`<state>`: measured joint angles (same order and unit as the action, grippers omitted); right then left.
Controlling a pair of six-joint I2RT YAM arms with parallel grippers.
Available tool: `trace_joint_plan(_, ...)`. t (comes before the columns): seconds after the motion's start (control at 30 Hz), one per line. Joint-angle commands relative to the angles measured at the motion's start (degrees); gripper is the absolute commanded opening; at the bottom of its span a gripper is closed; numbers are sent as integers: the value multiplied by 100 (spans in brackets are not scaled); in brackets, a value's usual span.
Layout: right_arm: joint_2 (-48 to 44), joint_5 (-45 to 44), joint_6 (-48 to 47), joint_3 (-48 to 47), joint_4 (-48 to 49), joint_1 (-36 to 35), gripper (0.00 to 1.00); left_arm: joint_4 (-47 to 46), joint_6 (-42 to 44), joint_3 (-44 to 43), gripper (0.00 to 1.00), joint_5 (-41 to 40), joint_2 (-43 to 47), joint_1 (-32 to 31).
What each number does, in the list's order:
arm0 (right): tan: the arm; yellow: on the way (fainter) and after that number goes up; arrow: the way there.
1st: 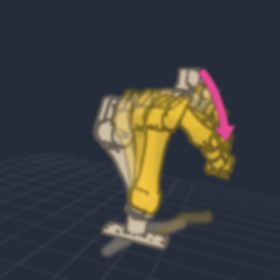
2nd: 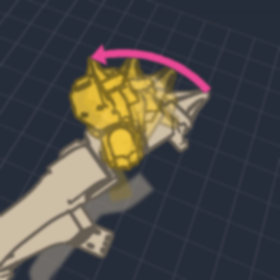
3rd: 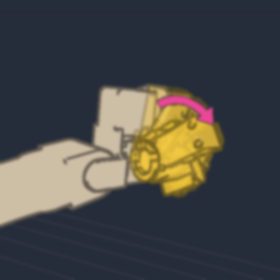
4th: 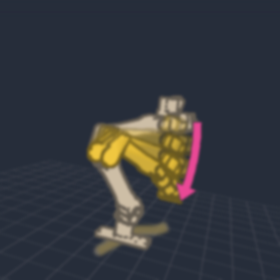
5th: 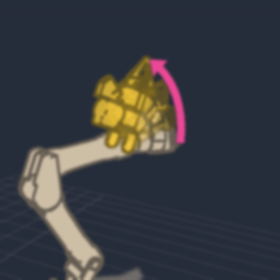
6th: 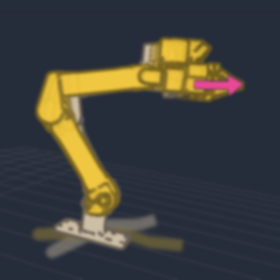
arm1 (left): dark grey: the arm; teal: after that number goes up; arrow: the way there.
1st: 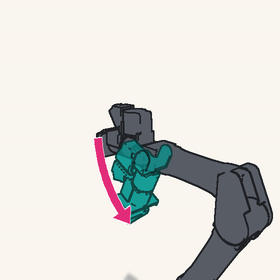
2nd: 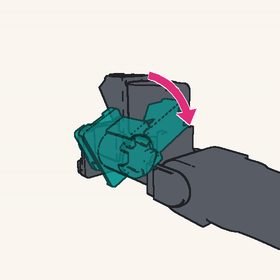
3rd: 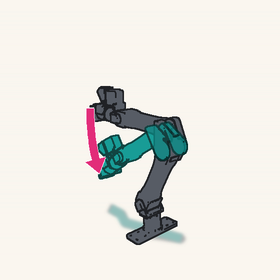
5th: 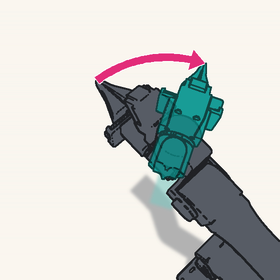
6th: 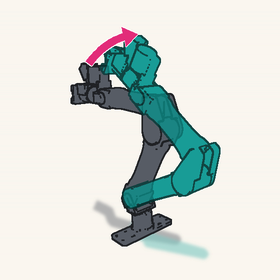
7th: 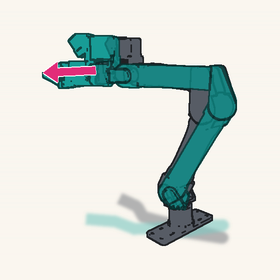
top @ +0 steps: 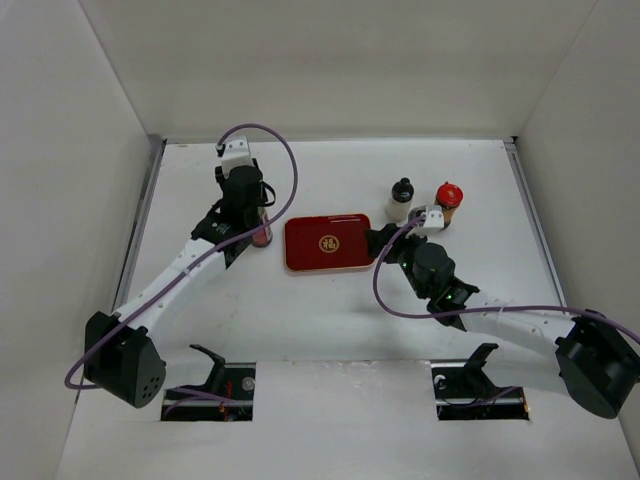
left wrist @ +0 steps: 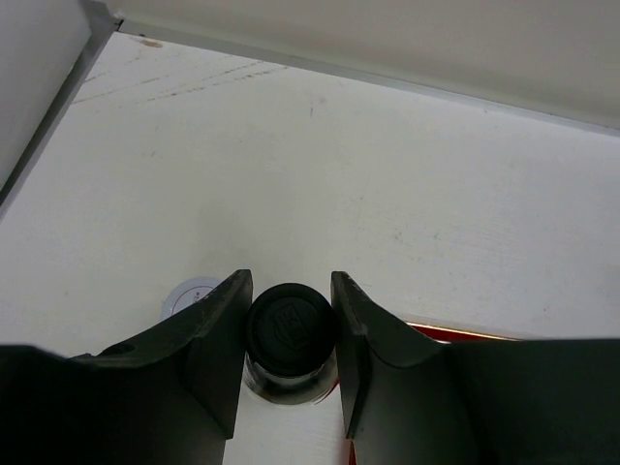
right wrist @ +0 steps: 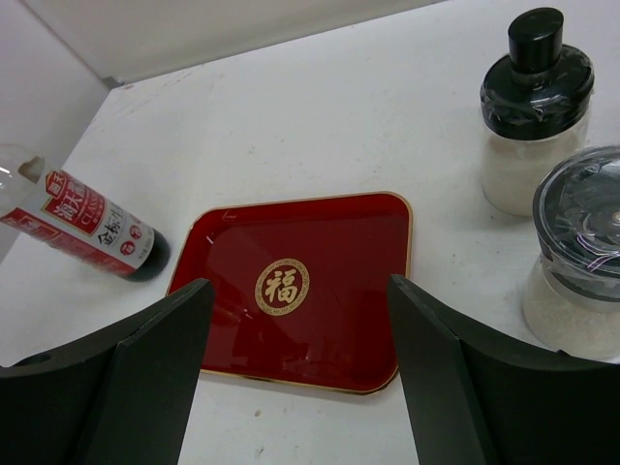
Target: Organize the condiment bottles
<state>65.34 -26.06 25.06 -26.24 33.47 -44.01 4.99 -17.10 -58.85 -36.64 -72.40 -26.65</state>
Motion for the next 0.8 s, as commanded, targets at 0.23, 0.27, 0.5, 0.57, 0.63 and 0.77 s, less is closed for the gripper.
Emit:
trace_joint_plan(0.23, -101, 66, -45, -48, 335, -24, 78, -675, 172, -733, 8, -159, 499, -669)
trace_joint_plan(0.27, -109, 66, -45, -48, 335, -24, 78, -710, 190, -759, 8, -176, 447, -774)
trace_joint_plan(0.5, -109, 58, -54, -48, 335, -16, 78, -1088, 322, -970, 8, -212, -45, -1127)
trace_joint_plan(0.57, -127, 66, -45, -30, 344, -7, 78, -1185, 322, -997, 8, -177, -195, -1127)
trace_joint_plan(0.63, -118, 66, -45, -30, 344, 11, 78, -1211, 322, -1032, 8, -124, -318, -1153)
trace_joint_plan(0.77, -153, 66, -45, -22, 344, 29, 78, -1404, 313, -927, 8, -106, -511, -1206)
